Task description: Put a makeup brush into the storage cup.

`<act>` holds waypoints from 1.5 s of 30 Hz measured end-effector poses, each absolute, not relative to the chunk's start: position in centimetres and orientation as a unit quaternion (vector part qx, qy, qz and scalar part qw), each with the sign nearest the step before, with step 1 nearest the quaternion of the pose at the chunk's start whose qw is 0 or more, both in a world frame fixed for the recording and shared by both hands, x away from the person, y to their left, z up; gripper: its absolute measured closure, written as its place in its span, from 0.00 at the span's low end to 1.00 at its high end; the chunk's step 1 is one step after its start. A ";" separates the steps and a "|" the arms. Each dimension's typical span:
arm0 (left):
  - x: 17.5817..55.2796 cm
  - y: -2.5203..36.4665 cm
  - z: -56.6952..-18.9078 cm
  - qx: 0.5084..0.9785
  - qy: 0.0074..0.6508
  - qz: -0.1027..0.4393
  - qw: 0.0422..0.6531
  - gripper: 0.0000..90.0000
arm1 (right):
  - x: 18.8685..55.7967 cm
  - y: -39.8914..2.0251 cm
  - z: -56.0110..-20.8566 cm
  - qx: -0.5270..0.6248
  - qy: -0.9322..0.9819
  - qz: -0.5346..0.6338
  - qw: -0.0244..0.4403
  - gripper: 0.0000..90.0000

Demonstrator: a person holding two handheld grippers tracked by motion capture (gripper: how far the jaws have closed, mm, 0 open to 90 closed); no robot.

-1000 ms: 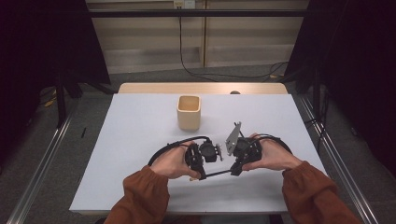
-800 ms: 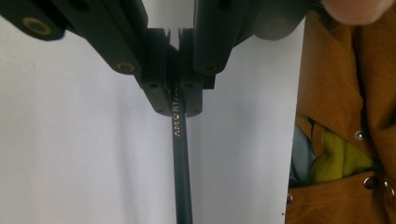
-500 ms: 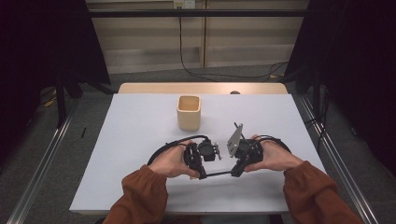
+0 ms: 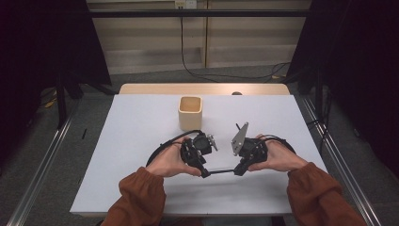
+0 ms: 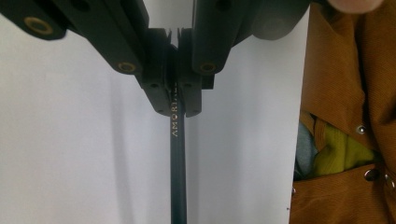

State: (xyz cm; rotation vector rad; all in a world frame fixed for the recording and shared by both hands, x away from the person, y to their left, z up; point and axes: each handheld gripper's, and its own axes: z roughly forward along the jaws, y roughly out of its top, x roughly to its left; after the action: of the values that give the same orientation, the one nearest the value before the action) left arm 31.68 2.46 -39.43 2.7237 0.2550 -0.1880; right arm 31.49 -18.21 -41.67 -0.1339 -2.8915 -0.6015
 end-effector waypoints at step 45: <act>31.5 10.4 -40.5 0.897 0.240 0.061 0.366 0.04 | 29.9 -24.3 -42.1 -0.168 -0.939 -0.300 0.024 0.96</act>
State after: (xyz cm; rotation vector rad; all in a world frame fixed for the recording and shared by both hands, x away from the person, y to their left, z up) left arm 31.47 10.40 -40.51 2.3059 0.6181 0.1577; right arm 29.93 -24.30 -42.10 -0.5202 -2.9043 -0.9281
